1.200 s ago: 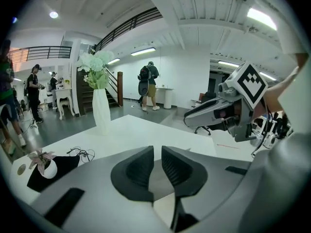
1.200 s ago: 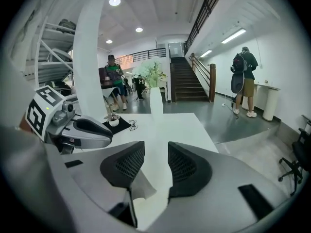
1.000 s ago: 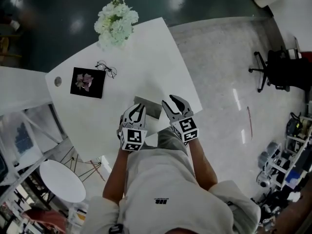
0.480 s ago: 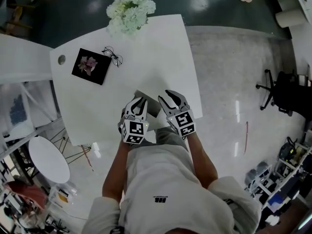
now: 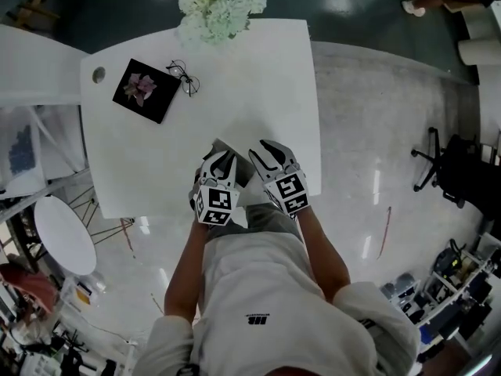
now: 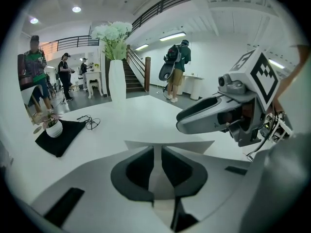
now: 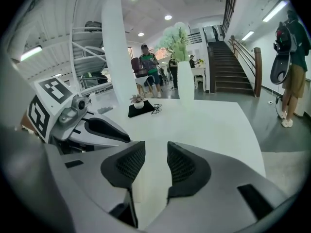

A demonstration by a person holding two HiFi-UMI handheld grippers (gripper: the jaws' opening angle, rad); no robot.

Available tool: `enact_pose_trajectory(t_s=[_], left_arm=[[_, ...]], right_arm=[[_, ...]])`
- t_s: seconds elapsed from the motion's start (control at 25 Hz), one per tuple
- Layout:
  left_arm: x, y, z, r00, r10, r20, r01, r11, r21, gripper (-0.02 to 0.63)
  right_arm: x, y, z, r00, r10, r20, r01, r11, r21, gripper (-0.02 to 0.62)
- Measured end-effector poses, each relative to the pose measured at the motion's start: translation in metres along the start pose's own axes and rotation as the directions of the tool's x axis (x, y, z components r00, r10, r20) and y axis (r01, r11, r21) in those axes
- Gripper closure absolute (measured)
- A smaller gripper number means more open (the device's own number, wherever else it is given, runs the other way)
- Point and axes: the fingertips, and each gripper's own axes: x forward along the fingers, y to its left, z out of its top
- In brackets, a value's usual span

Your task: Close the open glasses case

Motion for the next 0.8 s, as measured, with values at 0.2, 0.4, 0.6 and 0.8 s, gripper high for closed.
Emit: enact_pose_trajectory(t_s=[0.2, 0.4, 0.6, 0.8], left_arm=[[0.004, -0.005, -0.003, 0.999, 0.039, -0.014, -0.040, 0.998, -0.041, 0.542], [0.007, -0.010, -0.007, 0.997, 0.074, -0.027, -0.076, 0.993, -0.088, 0.542], [0.007, -0.015, -0.008, 0.994, 0.101, -0.031, -0.105, 0.985, -0.139, 0.542], [0.007, -0.020, -0.007, 0.994, 0.106, -0.020, -0.108, 0.981, -0.163, 0.543]], right_arm=[[0.004, 0.001, -0.001, 0.999, 0.053, 0.001, -0.053, 0.999, -0.012, 0.452], [0.008, 0.000, -0.003, 0.996, 0.091, 0.006, -0.091, 0.995, -0.037, 0.451], [0.009, 0.003, -0.005, 0.992, 0.122, 0.013, -0.121, 0.990, -0.066, 0.451], [0.009, 0.011, -0.010, 0.991, 0.136, -0.002, -0.136, 0.989, -0.061, 0.451]])
